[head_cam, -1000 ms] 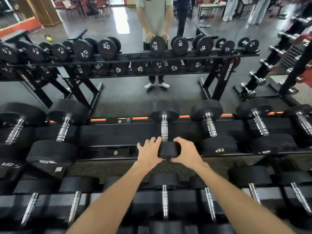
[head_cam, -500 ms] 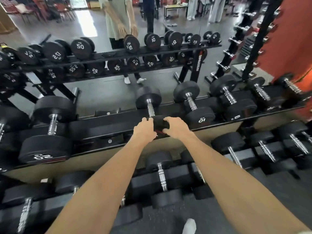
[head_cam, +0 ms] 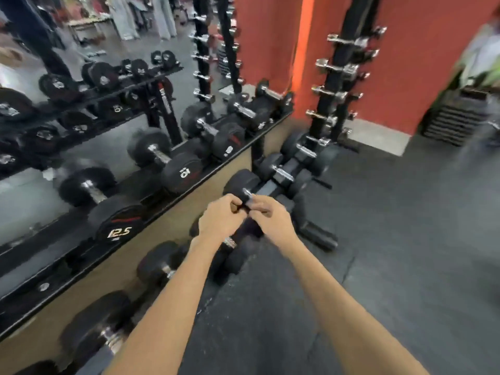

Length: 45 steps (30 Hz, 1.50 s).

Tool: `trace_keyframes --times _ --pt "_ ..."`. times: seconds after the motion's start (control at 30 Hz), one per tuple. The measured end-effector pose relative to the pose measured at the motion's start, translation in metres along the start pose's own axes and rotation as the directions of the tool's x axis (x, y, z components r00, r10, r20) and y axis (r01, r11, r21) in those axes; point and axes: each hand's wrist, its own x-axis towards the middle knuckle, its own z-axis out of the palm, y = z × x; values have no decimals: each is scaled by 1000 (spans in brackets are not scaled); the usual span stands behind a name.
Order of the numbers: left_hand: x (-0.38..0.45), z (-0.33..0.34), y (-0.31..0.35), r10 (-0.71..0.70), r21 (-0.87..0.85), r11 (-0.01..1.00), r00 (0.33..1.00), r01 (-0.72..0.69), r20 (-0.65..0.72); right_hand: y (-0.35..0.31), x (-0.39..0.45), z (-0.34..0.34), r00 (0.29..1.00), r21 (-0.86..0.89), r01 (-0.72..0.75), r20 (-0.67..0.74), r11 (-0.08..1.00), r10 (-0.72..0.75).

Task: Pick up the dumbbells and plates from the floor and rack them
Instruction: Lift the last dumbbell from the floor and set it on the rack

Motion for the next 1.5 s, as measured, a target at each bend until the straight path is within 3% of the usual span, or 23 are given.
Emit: trace_keyframes --times 0.13,0.3,0.47,0.67,0.77,0.9,1.1,1.2,1.33,1.4,1.5 --pt "-32 82 98 219 -68 975 960 -210 176 48 -70 -123 954 150 -84 -273 985 123" --pt "-124 203 212 446 -164 894 792 -417 417 112 -206 -256 782 296 -137 -554 945 286" --pt "-258 328 296 569 -212 792 564 -573 599 176 -367 -359 573 372 -184 -712 910 406" --pt "-407 459 348 539 -277 770 353 -575 764 262 -543 -429 300 538 -240 -750 808 589" --pt "-459 511 352 436 -243 820 289 -517 852 307 -604 -441 183 650 -232 -701 724 689" --pt "-499 594 348 312 -175 866 232 -469 922 379 -646 -452 111 778 -223 -578 588 808" --pt "-520 751 324 153 -45 827 148 -560 977 526 -670 -445 -27 934 -124 -342 336 939" --pt "-524 833 292 142 -42 728 89 -685 986 614 -686 -424 -91 978 -12 -211 210 973" --pt "-536 938 248 146 -109 467 -45 -878 988 730 -696 -383 -179 982 187 -3 37 984" --pt "-543 985 228 124 -115 389 -71 -914 990 783 -695 -358 -222 952 297 138 -67 965" --pt "-560 1055 196 90 -121 291 -99 -949 991 853 -697 -317 -347 874 456 346 -166 872"
